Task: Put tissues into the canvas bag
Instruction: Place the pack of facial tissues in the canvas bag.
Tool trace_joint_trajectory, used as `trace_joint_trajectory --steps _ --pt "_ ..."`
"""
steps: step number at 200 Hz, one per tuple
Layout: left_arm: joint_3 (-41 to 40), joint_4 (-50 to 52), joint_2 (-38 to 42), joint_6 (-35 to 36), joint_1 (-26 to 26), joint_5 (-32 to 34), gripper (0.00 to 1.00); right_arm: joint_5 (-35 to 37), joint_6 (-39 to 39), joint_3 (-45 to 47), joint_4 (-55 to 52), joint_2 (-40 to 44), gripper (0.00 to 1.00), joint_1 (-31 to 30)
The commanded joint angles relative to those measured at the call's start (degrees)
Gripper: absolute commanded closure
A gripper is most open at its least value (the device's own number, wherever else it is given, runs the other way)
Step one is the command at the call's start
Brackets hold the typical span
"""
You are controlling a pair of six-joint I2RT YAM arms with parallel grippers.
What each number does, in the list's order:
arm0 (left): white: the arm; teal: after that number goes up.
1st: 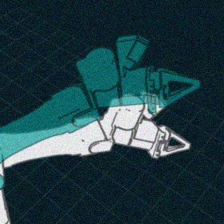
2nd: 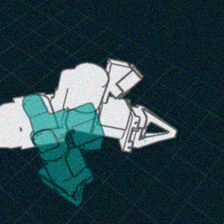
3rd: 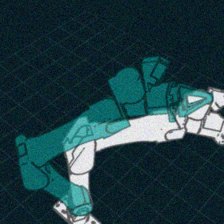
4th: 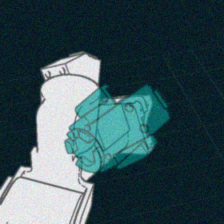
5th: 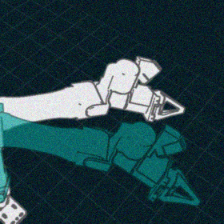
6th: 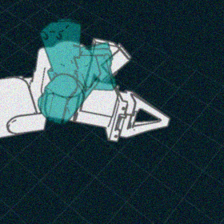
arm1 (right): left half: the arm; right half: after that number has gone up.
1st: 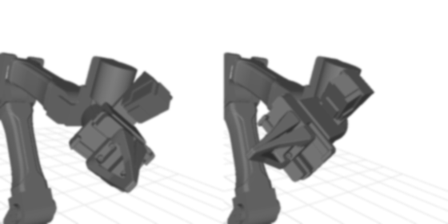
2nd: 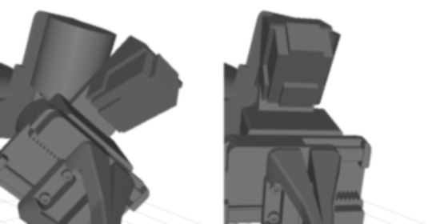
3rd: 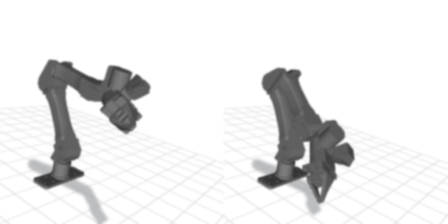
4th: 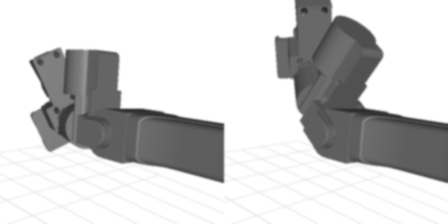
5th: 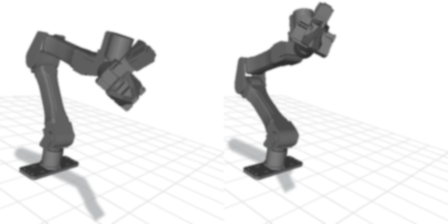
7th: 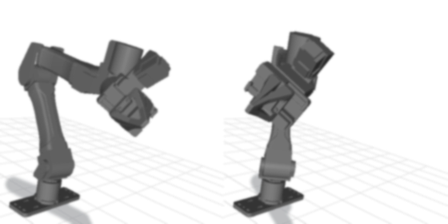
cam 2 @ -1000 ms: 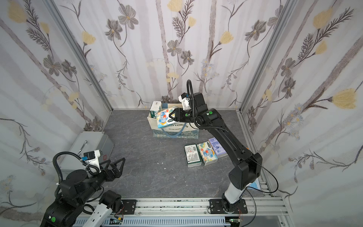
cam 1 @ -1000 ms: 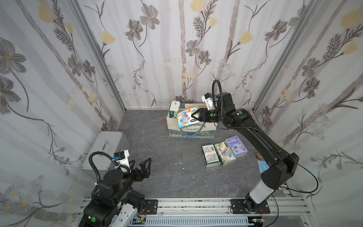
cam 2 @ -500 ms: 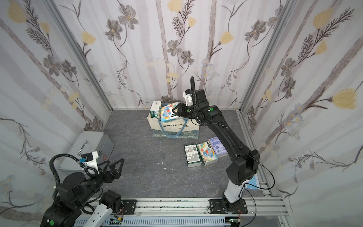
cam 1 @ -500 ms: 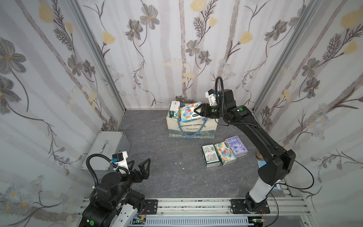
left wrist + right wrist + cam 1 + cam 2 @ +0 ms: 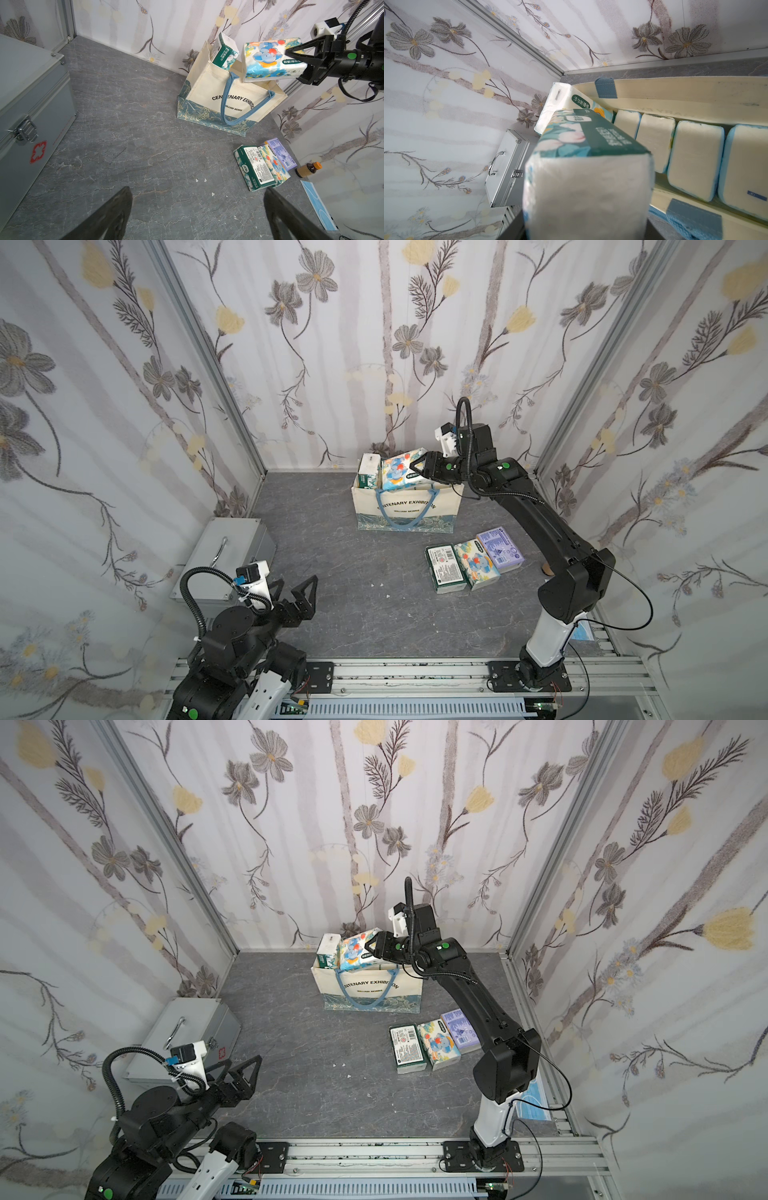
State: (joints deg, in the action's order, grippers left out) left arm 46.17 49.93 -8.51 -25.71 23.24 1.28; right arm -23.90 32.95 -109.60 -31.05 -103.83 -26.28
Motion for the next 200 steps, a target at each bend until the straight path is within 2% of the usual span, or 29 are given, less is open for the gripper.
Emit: trace_joint_trajectory --steps 1,96,200 --pt "0.0 -1.0 0.2 0.1 -0.1 0.4 0.00 2.1 2.0 -0.5 2.7 -0.8 0.47 0.1" --pt "0.0 -1.0 0.7 0.1 -0.1 0.5 0.00 3.9 6.5 -0.4 6.4 -2.2 0.47 0.8" --pt "0.0 -1.0 0.8 0.1 -0.1 0.7 0.00 1.5 7.3 -2.5 5.9 -6.6 0.48 1.0"
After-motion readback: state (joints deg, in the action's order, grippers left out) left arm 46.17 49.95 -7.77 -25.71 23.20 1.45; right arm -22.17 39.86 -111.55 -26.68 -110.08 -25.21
